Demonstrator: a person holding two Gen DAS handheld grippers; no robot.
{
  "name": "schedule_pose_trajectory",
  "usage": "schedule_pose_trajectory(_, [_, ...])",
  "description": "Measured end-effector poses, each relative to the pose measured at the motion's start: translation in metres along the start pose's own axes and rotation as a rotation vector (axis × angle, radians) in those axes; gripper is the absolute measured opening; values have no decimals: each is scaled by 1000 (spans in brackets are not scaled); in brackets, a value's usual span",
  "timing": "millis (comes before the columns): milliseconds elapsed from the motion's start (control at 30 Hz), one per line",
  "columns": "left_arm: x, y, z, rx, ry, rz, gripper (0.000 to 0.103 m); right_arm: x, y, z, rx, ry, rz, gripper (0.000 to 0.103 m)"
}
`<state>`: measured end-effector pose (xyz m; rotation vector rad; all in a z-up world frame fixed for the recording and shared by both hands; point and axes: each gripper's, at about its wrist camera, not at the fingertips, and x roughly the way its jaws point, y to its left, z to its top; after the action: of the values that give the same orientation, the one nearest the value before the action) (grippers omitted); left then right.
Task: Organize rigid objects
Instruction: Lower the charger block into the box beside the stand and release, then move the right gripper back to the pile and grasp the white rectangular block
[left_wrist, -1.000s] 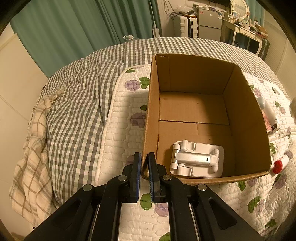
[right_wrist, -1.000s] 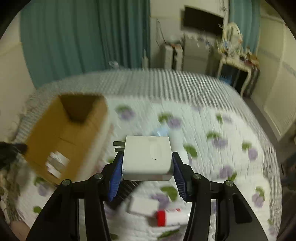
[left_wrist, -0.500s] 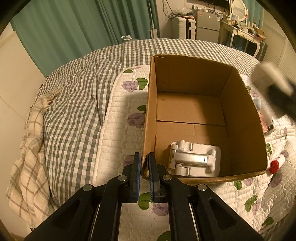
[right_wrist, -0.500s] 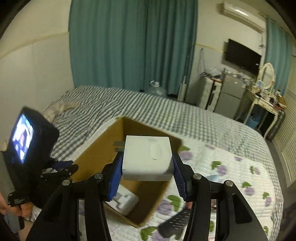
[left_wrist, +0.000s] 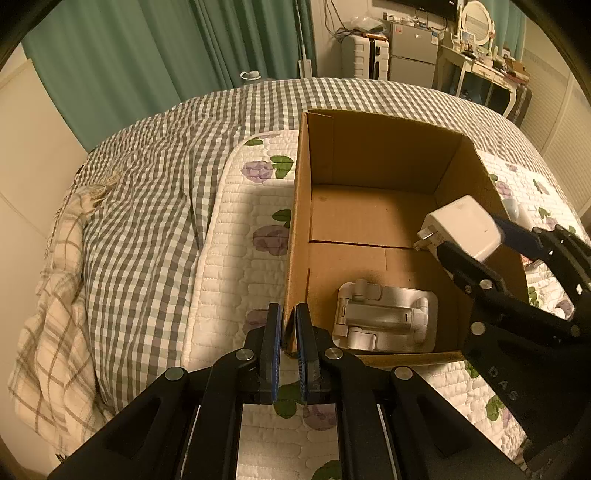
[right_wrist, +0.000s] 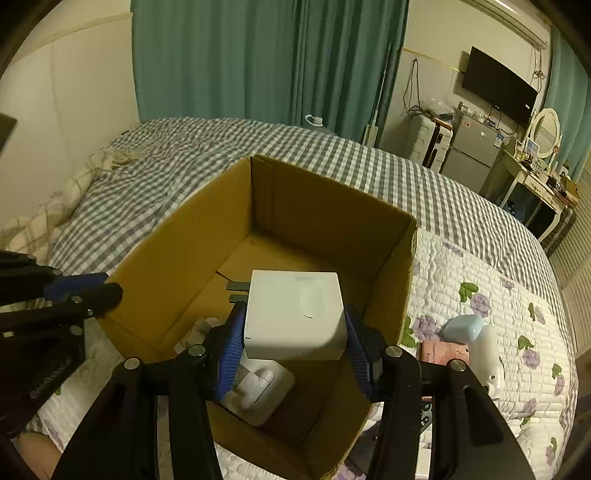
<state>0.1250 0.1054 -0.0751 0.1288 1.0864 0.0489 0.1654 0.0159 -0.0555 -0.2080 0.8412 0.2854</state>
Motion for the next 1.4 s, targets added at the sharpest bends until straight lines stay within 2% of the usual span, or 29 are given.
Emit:
schedule_pose_trajectory(167, [0, 1, 0, -1, 1, 1, 7, 11, 0, -8, -6, 31, -2, 51])
schedule_pose_trajectory(333, [0, 1, 0, 0, 2, 9, 7, 12, -1, -9, 6, 11, -28, 51])
schedule_pose_trajectory(400, [1, 0, 0, 4, 3, 15, 7, 2, -3, -6, 12, -28, -41, 59])
schedule_pose_trajectory(433, [1, 0, 0, 2, 10, -4, 7, -4, -5, -4, 19, -49, -40, 75])
schedule_pose_trajectory(467, [1, -1, 0, 3, 6, 14, 7, -14, -8, -1, 31, -78, -35, 83])
schedule_pose_trajectory(700, [1, -4, 0, 7, 7, 26, 7, -54, -32, 16, 54, -143, -35, 84])
schedule_pose_trajectory(800, [1, -4, 0, 14, 3, 29, 7, -72, -44, 32, 27, -158, -37, 84])
schedule_pose_trajectory(933, [0, -4, 0, 1, 1, 23, 7, -101, -68, 73, -36, -191, -60, 84])
schedule_pose_trajectory(1067, [0, 1, 0, -29, 2, 4, 7, -109, -92, 112, -61, -171, -59, 85])
schedule_pose_trajectory(1133, [0, 2, 0, -36, 2, -1, 7, -106, -101, 115, -89, -126, -62, 85])
schedule_pose_trajectory(1233, [0, 1, 0, -38, 2, 0, 7, -99, -116, 93, -134, -33, -66, 85])
schedule_pose_trajectory(1400, [-1, 1, 0, -32, 1, 3, 7, -66, -142, 6, -106, 138, -14, 85])
